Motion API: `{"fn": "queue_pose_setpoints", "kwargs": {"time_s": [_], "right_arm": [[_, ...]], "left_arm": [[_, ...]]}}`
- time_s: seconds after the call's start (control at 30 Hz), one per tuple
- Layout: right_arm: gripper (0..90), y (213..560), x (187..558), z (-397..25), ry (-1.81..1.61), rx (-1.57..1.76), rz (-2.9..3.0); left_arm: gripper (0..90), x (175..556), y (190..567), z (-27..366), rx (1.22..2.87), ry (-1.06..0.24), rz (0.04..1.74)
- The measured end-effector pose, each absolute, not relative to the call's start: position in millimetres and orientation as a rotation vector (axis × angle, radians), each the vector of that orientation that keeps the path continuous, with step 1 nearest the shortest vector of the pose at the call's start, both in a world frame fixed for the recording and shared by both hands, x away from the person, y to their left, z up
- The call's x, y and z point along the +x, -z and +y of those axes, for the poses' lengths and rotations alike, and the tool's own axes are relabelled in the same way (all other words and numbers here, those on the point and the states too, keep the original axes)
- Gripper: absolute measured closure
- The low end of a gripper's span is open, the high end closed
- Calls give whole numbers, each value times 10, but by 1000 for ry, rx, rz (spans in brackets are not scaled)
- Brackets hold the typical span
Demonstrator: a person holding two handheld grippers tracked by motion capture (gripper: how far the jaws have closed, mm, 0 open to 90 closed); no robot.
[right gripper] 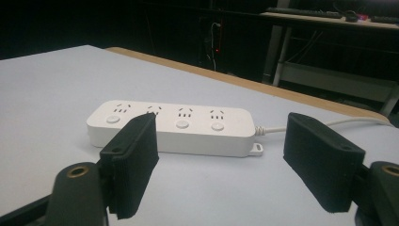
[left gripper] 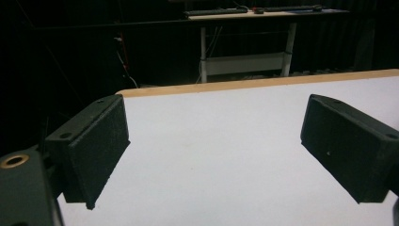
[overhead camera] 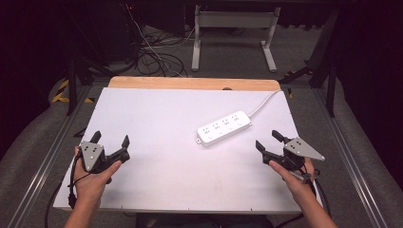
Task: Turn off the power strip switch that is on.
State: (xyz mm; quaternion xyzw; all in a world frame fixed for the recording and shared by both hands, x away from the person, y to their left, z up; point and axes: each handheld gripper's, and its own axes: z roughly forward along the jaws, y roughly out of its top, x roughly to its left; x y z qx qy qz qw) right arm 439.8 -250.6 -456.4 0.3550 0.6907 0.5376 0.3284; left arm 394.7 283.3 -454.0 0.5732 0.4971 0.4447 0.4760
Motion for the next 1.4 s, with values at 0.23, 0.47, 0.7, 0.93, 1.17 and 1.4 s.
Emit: {"fn": "queue_pose_setpoints", "kwargs": {"time_s": [0.23, 0.47, 0.7, 0.93, 1.17, 1.4], "right_arm": [[270, 4570, 4368, -2517, -1396, 926, 1812], [270, 4574, 4361, -2521, -1387, 928, 1815], [270, 4575, 4350, -2524, -1378, 922, 1818], [270, 4577, 4359, -2507, -1377, 915, 1825], [306, 4583, 4349, -2511, -1377, 918, 1831], [473, 4570, 4318, -2498, -1395, 897, 1904]], "left_arm": [[89, 3974, 4537, 2807, 1408, -1081, 1208], [89, 3984, 4532, 2807, 1408, -1080, 1206], [89, 3994, 4536, 2789, 1411, -1079, 1202], [89, 3982, 4533, 2809, 1405, -1081, 1208], [89, 3994, 4532, 2793, 1412, -1077, 1199], [89, 4009, 4531, 2783, 1409, -1073, 1193]]}}
